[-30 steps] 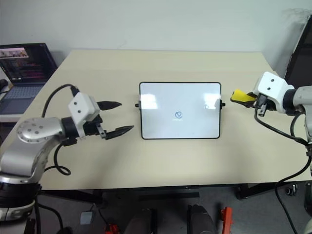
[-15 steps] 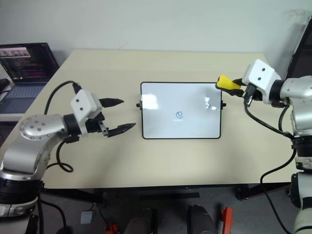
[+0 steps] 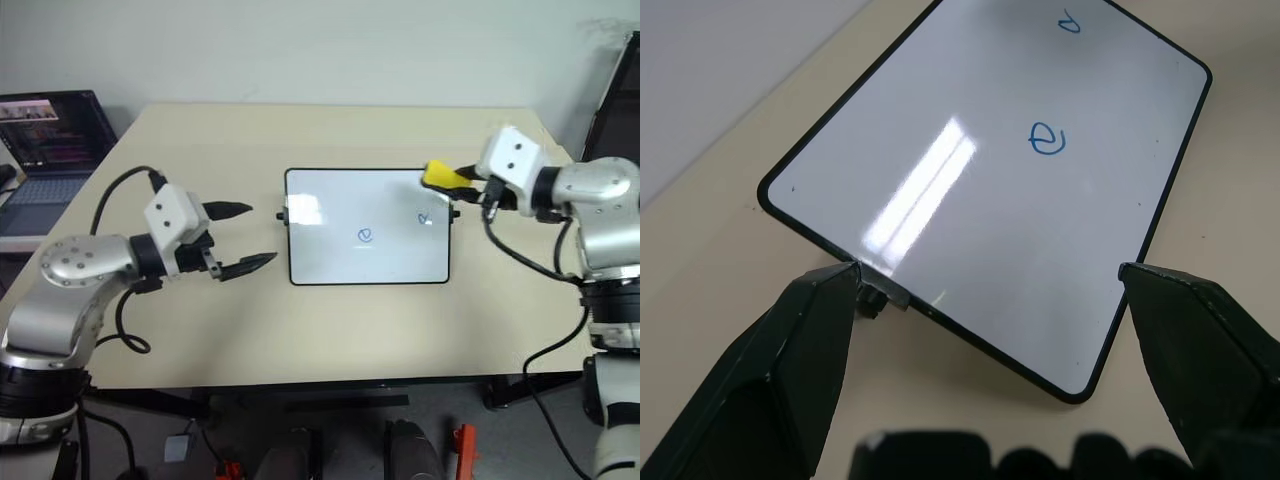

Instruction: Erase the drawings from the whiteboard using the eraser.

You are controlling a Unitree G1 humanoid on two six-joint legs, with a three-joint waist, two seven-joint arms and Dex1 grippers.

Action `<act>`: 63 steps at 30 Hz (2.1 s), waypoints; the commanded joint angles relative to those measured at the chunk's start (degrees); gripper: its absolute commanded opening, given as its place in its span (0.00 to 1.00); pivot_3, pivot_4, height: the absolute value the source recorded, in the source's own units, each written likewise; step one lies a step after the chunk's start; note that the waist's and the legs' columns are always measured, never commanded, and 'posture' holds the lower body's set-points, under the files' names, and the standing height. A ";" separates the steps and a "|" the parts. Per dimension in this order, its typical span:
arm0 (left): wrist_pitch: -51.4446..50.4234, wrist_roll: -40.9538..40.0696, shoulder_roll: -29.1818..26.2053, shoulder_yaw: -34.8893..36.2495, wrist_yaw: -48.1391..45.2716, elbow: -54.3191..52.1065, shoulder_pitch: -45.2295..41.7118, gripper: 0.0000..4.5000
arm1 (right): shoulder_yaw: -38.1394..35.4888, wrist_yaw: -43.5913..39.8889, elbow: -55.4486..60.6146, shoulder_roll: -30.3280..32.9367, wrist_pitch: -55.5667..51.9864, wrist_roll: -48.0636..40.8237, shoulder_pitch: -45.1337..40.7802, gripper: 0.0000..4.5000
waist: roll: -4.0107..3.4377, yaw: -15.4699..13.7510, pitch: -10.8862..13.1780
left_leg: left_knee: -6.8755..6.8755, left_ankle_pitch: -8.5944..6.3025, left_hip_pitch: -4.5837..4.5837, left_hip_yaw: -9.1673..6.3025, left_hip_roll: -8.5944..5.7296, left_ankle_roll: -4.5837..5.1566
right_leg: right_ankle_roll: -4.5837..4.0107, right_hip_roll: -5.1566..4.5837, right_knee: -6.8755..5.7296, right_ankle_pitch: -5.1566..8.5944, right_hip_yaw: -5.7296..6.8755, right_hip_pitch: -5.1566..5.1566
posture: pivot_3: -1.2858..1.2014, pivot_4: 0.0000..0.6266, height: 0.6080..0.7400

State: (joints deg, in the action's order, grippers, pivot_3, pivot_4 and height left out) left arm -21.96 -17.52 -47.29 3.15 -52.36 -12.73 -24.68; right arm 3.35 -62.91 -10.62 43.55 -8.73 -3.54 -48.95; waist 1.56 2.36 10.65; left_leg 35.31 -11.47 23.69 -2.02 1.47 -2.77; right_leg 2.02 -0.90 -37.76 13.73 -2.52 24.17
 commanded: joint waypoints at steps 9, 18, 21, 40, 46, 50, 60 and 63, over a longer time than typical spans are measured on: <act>3.14 2.15 1.11 -1.46 -0.45 1.69 -1.04 1.00 | 7.74 9.99 0.36 -10.30 -2.36 6.45 -1.15 0.17 | 0.00 -0.15 0.00 | 0.68 0.00 0.10 -0.11 0.02 0.00 | 0.06 0.08 -0.27 -0.03 0.02 -0.08 | 0.52 0.24 1.00; 4.20 3.51 2.38 -2.18 -0.54 2.79 -0.65 1.00 | 13.75 16.57 -9.34 -16.12 -3.72 14.89 -6.07 0.17 | 0.00 -0.18 0.00 | 0.70 0.00 0.09 -0.12 0.05 0.00 | 0.03 0.13 -0.32 -0.06 0.02 -0.05 | 0.52 0.24 1.00; 4.21 3.49 2.19 -1.93 -0.66 2.83 -0.55 1.00 | 15.23 18.42 -11.69 -17.13 -4.78 17.88 -7.39 0.17 | 0.00 -0.13 0.00 | 0.69 0.00 0.09 -0.12 0.07 0.00 | 0.02 0.14 -0.33 -0.06 0.02 -0.04 | 0.52 0.24 1.00; 4.38 3.53 1.78 -0.49 0.90 2.80 1.12 1.00 | 27.84 11.10 -6.14 -16.54 -7.23 28.37 3.24 0.16 | 0.29 0.57 -0.30 | 0.73 0.06 -0.98 -0.13 0.15 0.07 | -0.20 0.21 -0.35 0.13 -0.02 -1.02 | 0.52 0.24 1.00; 4.57 3.74 1.91 -0.83 0.82 3.60 0.22 1.00 | 26.25 12.59 -7.85 -17.77 -8.06 28.61 0.73 0.16 | 0.32 0.58 -0.32 | 0.73 0.10 -0.99 -0.14 0.15 0.12 | -0.22 0.21 -0.36 0.10 -0.01 -1.02 | 0.52 0.24 1.00; 4.48 3.68 1.84 -0.78 0.78 3.45 0.18 1.00 | 24.92 12.52 -8.11 -17.88 -8.26 27.90 -1.11 0.15 | 0.31 0.68 -0.32 | 0.73 0.13 -0.98 -0.13 0.15 0.16 | -0.21 0.21 -0.35 0.06 -0.02 -1.00 | 0.52 0.24 1.00; 3.92 3.25 0.49 0.62 0.53 3.38 -0.05 1.00 | 11.55 0.02 8.27 -8.90 -5.08 11.28 -1.46 0.15 | 0.24 0.18 -0.21 | 0.52 0.08 -0.68 -0.15 0.14 0.15 | 0.13 0.20 -0.18 0.00 0.04 -0.78 | 0.52 0.24 1.00; 2.83 2.25 -0.18 1.49 0.01 2.81 -0.16 1.00 | 4.67 -1.70 7.57 -4.47 -5.26 5.30 -1.67 0.15 | 0.24 -0.05 -0.20 | 0.49 -0.06 -0.64 -0.15 0.14 0.10 | 0.15 0.19 -0.17 0.26 0.04 -0.75 | 0.52 0.24 1.00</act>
State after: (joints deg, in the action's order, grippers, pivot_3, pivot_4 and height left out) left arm -18.76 -14.23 -46.47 2.45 -52.01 -8.55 -23.44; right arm 12.78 -63.35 -4.32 37.34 -14.36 5.66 -49.93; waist 1.80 2.30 10.45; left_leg 35.77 -11.57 23.04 -2.16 1.62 -2.67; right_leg 2.15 -0.72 -37.93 14.03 -2.49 23.43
